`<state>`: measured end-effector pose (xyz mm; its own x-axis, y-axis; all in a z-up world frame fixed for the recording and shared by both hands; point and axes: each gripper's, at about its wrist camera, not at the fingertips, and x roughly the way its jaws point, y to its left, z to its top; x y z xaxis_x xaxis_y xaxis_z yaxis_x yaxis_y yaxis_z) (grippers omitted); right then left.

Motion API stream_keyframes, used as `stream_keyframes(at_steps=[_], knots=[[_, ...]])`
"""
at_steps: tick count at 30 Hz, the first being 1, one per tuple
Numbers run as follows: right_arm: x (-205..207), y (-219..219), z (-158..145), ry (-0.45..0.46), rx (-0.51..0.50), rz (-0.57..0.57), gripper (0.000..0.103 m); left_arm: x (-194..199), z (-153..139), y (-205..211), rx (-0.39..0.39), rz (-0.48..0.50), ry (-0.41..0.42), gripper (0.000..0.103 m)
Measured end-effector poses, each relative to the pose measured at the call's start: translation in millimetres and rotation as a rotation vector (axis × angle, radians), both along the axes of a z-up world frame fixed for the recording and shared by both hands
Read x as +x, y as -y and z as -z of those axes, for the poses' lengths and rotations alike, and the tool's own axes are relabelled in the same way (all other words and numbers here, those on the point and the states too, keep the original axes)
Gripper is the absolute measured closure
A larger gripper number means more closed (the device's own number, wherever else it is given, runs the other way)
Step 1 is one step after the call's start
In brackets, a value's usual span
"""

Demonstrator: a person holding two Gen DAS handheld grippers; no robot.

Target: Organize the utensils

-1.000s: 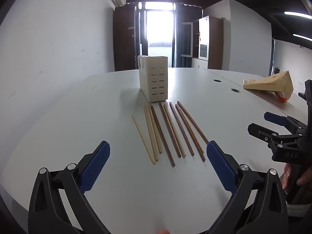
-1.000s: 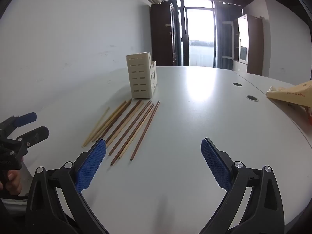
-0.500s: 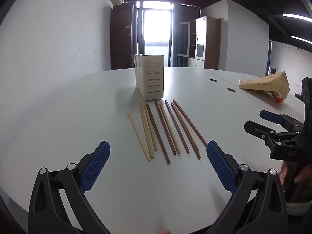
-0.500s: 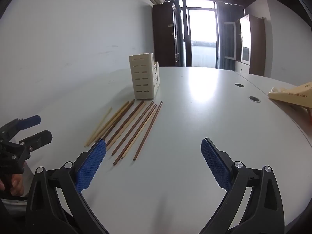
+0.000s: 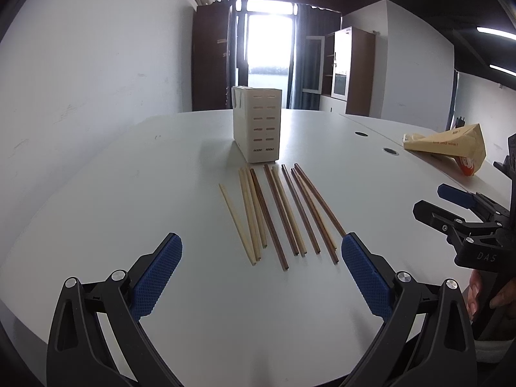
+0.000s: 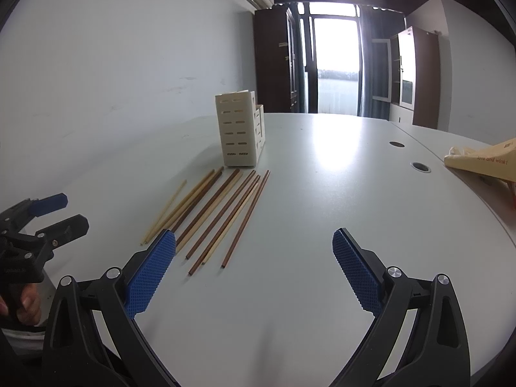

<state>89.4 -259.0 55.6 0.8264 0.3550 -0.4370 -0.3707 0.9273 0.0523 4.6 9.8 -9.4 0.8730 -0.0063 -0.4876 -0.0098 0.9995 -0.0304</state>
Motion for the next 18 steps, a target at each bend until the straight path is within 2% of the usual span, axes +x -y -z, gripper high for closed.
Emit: stream_keyframes(at_steps=[18], knots=[[0.9, -0.4, 0.6, -0.004, -0.016, -0.013, 0.004, -5.9, -4.3, 4.2, 0.020, -0.005, -0.004, 0.006]])
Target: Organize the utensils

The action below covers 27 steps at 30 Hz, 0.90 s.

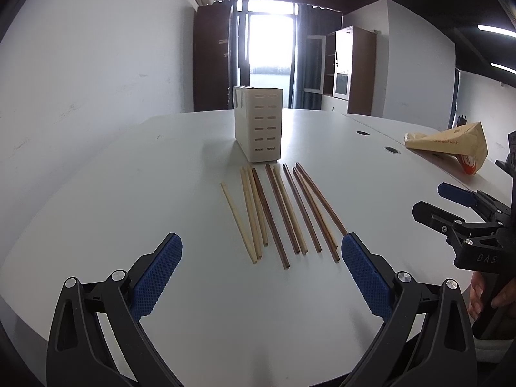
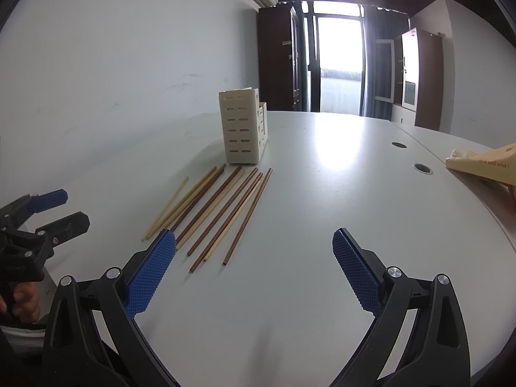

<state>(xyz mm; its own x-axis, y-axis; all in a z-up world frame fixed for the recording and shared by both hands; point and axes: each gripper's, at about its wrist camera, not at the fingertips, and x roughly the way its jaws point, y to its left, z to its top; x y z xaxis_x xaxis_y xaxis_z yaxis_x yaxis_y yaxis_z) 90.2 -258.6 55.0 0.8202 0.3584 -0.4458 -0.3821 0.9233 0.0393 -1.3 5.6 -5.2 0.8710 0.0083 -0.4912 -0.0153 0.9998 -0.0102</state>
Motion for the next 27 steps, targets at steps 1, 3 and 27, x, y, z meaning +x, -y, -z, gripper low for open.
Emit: stream_keyframes(at_steps=[1, 3, 27], knots=[[0.1, 0.0, 0.0, -0.001, 0.000, -0.001, 0.004, -0.2, 0.3, 1.0, 0.004, 0.002, -0.001, 0.006], [0.2, 0.0, 0.0, 0.001, -0.001, -0.001, 0.004, -0.6, 1.0, 1.4, 0.004, 0.003, -0.002, 0.006], [1.4, 0.5, 0.9, -0.004, -0.008, 0.003, 0.004, 5.0, 3.6, -4.3, 0.005, -0.012, -0.018, 0.006]])
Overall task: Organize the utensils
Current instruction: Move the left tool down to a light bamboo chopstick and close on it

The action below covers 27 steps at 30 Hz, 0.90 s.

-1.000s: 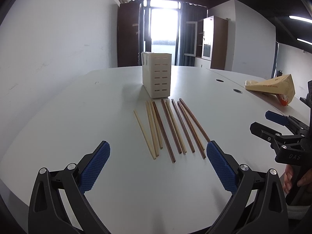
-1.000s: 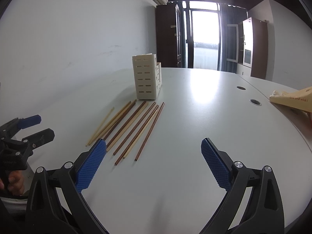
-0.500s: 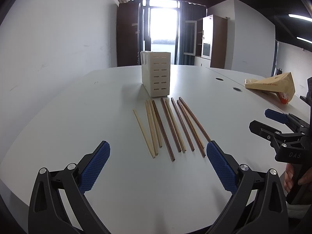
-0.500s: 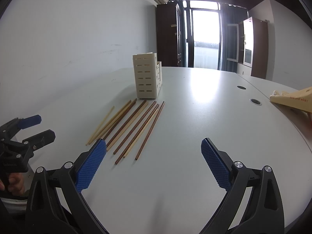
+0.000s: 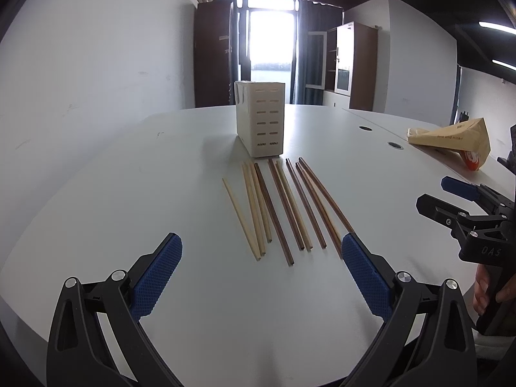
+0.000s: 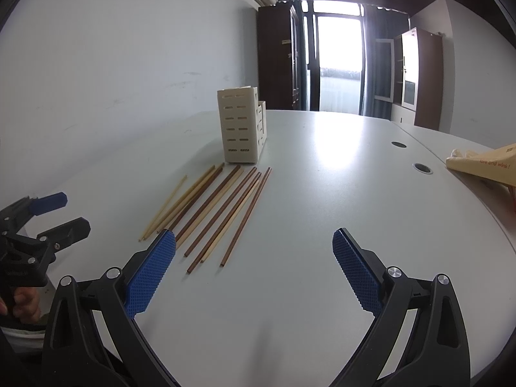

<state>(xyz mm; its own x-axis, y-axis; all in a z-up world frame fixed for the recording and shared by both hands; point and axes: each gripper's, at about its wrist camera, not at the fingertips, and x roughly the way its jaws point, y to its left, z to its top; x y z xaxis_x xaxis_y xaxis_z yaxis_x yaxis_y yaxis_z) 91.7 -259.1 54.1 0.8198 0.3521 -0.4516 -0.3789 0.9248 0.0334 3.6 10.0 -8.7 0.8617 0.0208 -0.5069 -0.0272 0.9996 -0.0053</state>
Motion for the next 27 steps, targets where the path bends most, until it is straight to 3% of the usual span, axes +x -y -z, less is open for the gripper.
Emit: stream_keyframes(at_steps=[9, 13, 18, 27], knots=[[21.2, 3.0, -8.0, -0.031, 0.001, 0.034, 0.004, 26.8, -3.7, -8.0, 0.057, -0.049, -0.010, 0.006], [33.3, 2.7, -12.6, -0.033, -0.008, 0.050, 0.004, 45.5, -2.9, -17.2, -0.004, -0.030, -0.032, 0.006], [55.6, 0.4, -12.4, -0.073, -0.031, 0.060, 0.004, 70.0, -0.2, -27.7, 0.009, -0.046, -0.053, 0.006], [97.8, -12.8, -14.8, -0.121, -0.079, 0.057, 0.004, 121.8, -3.0, -57.4, -0.061, -0.079, -0.110, 0.006]])
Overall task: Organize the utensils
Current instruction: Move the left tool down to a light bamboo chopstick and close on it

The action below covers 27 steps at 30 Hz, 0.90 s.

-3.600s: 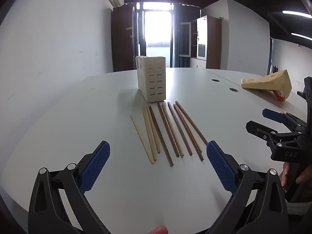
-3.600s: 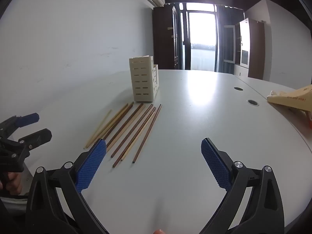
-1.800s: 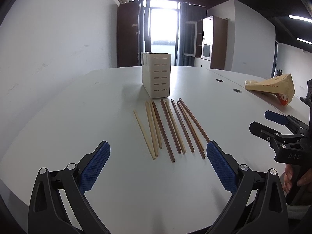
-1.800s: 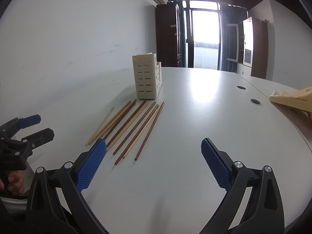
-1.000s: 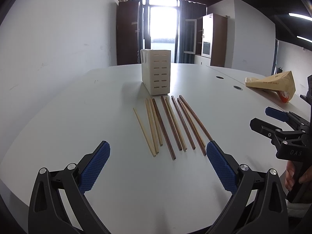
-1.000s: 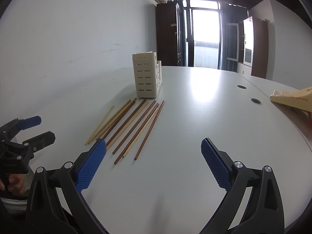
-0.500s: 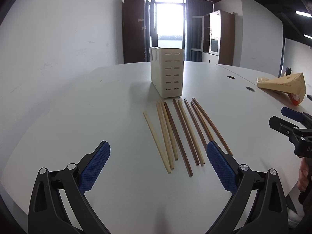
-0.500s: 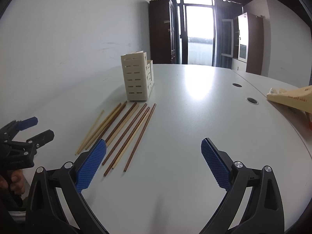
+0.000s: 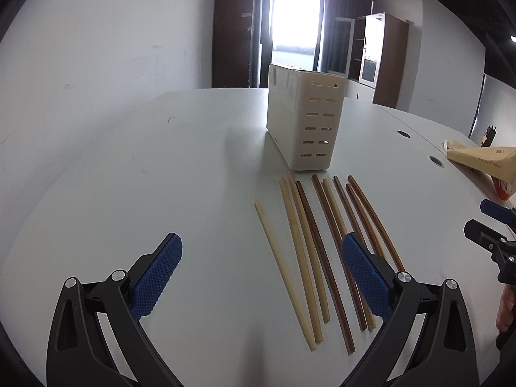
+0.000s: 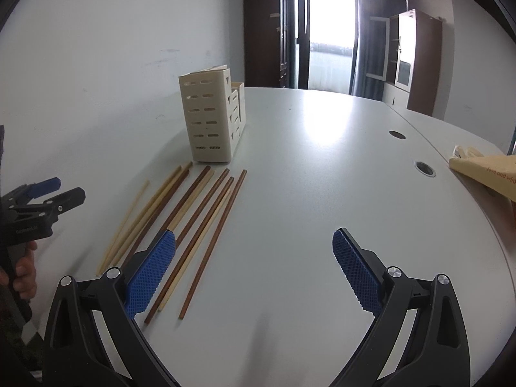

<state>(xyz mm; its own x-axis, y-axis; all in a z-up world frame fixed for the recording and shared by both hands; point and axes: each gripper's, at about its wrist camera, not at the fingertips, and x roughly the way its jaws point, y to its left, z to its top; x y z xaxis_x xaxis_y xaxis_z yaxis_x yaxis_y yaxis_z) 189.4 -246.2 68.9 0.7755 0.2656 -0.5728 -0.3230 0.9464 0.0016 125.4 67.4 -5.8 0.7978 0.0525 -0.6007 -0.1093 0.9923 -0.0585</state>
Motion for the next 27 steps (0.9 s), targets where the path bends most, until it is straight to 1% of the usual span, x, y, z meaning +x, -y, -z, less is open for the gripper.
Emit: stream_keyframes(at_steps=[2, 5, 7, 8, 10, 12, 14, 21, 24, 27], knots=[[10.1, -3.9, -1.6, -0.012, -0.015, -0.001, 0.004, 11.1, 0.9, -3.2, -0.006, 0.001, -0.030, 0.006], [28.5, -11.1, -4.0, -0.047, -0.030, -0.006, 0.004, 26.3, 2.3, -5.2, 0.014, -0.004, -0.068, 0.006], [40.5, -16.3, -5.3, -0.062, -0.038, -0.012, 0.004, 35.8, 2.4, -7.4, 0.015, -0.001, -0.092, 0.006], [46.3, -18.3, -5.8, -0.073, -0.038, -0.014, 0.004, 40.3, 2.1, -8.5, 0.010, 0.007, -0.102, 0.006], [58.8, -21.7, -6.0, -0.112, -0.025, -0.024, 0.004, 48.2, 1.4, -10.3, 0.024, 0.013, -0.119, 0.006], [67.0, -25.3, -6.6, -0.119, -0.030, -0.024, 0.004, 56.7, 0.3, -12.6, 0.029, 0.010, -0.137, 0.006], [76.4, -29.2, -8.0, -0.133, -0.035, -0.028, 0.004, 66.6, -0.3, -14.6, 0.024, 0.015, -0.164, 0.006], [114.6, -41.0, -6.8, -0.233, -0.034, -0.028, 0.004, 95.9, 6.3, -17.1, 0.014, 0.008, -0.260, 0.006], [127.6, -45.2, -3.0, -0.271, -0.039, -0.031, 0.004, 104.4, 10.7, -17.1, -0.008, 0.011, -0.303, 0.006], [142.1, -49.0, 0.5, -0.297, -0.048, -0.021, 0.004, 111.4, 13.9, -14.3, -0.030, 0.041, -0.333, 0.006]])
